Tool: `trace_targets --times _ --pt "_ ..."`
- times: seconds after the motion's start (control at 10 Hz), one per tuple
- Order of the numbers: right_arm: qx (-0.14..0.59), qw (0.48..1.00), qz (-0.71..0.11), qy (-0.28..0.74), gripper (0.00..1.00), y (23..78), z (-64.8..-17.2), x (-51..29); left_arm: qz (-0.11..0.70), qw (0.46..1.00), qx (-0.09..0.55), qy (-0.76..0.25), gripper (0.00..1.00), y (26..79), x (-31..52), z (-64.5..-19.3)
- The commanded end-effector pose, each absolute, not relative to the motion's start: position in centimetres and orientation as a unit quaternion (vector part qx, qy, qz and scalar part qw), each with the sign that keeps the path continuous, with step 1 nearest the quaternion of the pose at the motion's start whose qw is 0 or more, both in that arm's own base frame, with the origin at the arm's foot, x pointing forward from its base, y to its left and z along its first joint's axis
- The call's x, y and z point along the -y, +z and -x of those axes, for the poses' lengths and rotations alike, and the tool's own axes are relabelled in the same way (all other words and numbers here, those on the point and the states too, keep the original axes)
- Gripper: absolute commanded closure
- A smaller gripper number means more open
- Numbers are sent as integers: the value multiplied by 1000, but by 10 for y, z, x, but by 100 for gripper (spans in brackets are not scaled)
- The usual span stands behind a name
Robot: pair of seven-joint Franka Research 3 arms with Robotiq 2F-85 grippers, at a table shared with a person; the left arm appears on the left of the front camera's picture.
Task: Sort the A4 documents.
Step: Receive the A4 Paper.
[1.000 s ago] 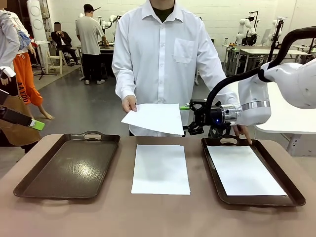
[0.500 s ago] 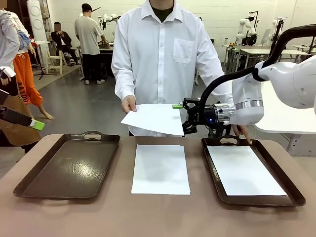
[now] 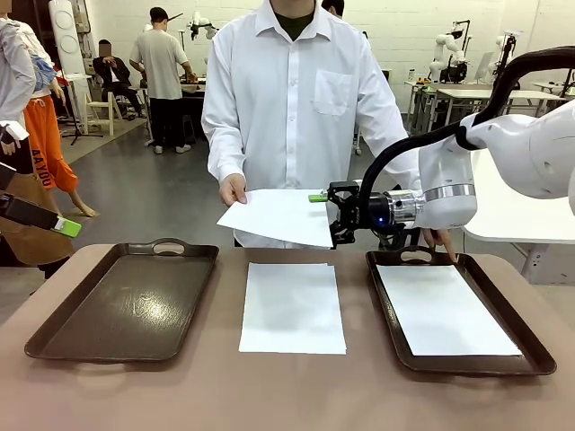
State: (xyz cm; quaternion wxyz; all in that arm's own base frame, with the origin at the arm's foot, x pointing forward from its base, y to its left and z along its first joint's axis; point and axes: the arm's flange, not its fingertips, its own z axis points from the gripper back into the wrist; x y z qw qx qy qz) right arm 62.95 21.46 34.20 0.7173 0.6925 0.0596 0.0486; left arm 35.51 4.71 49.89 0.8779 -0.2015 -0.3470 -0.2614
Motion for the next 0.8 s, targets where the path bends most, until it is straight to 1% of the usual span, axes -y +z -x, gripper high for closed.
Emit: trace_targets --times 0.0,0.1,0.2,0.3,0.4,0.5,0.6,0.7 --pt "-21 712 -701 31 32 345 -631 -216 209 873 351 -268 0 496 -49 -356" --pt "-18 713 -701 25 33 345 -631 -218 209 873 351 -268 0 496 -49 -356" --pt "-17 713 -701 23 49 345 -631 -220 209 873 351 -268 0 496 -49 -356" --pt "-12 714 -700 15 49 346 -631 -220 209 873 351 -268 0 496 -49 -356" --pt "-17 714 -700 12 65 344 -630 -221 209 873 351 -268 0 496 -49 -356" --pt "-20 714 -700 9 66 342 -631 -222 209 873 351 -268 0 496 -49 -356" --pt "-23 713 -701 5 82 341 -631 -222 209 873 351 -268 0 496 -49 -356" --pt "-26 711 -702 4 82 340 -632 -223 209 873 351 -268 0 496 -49 -356"
